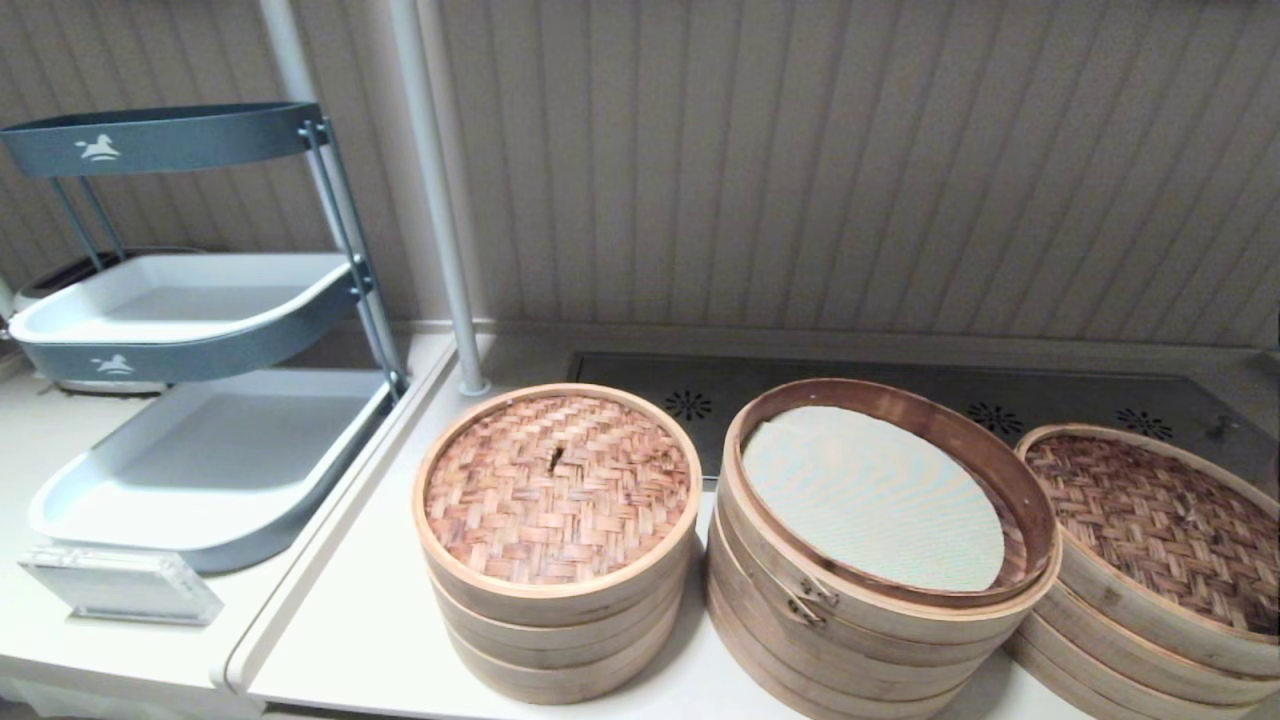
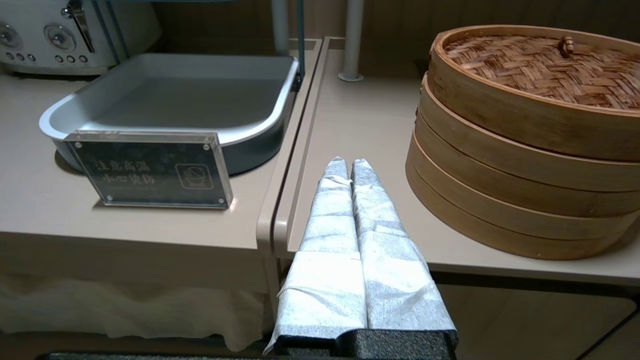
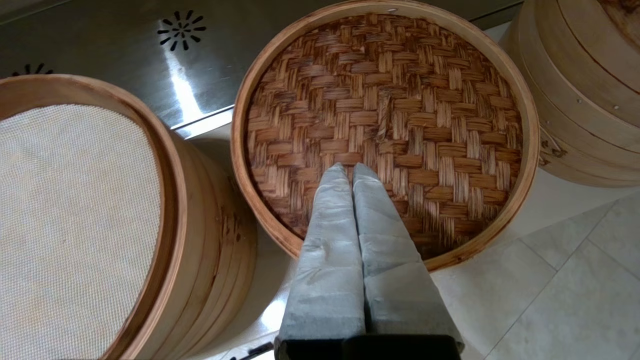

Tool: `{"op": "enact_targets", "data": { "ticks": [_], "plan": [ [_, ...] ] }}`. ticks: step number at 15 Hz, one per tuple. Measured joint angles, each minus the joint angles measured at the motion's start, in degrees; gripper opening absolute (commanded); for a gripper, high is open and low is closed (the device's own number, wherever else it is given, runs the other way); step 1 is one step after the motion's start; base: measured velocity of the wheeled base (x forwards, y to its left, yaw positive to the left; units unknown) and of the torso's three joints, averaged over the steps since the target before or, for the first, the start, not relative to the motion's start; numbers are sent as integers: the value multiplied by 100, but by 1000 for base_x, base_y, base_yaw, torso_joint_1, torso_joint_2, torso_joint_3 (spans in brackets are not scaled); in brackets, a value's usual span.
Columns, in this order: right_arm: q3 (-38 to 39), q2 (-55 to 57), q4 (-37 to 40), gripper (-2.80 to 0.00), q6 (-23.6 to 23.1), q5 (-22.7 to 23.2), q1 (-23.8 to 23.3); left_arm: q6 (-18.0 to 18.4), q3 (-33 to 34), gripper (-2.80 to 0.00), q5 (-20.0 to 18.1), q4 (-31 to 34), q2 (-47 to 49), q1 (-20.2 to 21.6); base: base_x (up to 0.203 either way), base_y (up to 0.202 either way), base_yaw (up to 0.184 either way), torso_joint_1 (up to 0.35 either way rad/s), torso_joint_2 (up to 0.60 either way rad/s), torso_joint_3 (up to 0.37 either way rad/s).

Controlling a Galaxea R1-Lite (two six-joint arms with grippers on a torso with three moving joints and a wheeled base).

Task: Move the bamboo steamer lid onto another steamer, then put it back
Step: Pick up the steamer

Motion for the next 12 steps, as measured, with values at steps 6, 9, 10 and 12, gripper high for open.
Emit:
{"op": "enact_targets", "data": {
  "ticks": [6,9,10,12],
  "plan": [
    [-24,778,-439,0,32,-21,-481,-1,0,-280,-1,1,0,0,0,0,0,0,0,0],
    [37,937,-500,0,61,-16,-515,-1,0,-280,0,0,0,0,0,0,0,0,0,0],
    [139,1023,-586,0,87,-10,-521,-1,0,-280,-1,0,0,0,0,0,0,0,0,0],
    [463,1206,-1096,0,102,-13,-620,0,0,-280,0,1,0,0,0,0,0,0,0,0]
  ]
}}
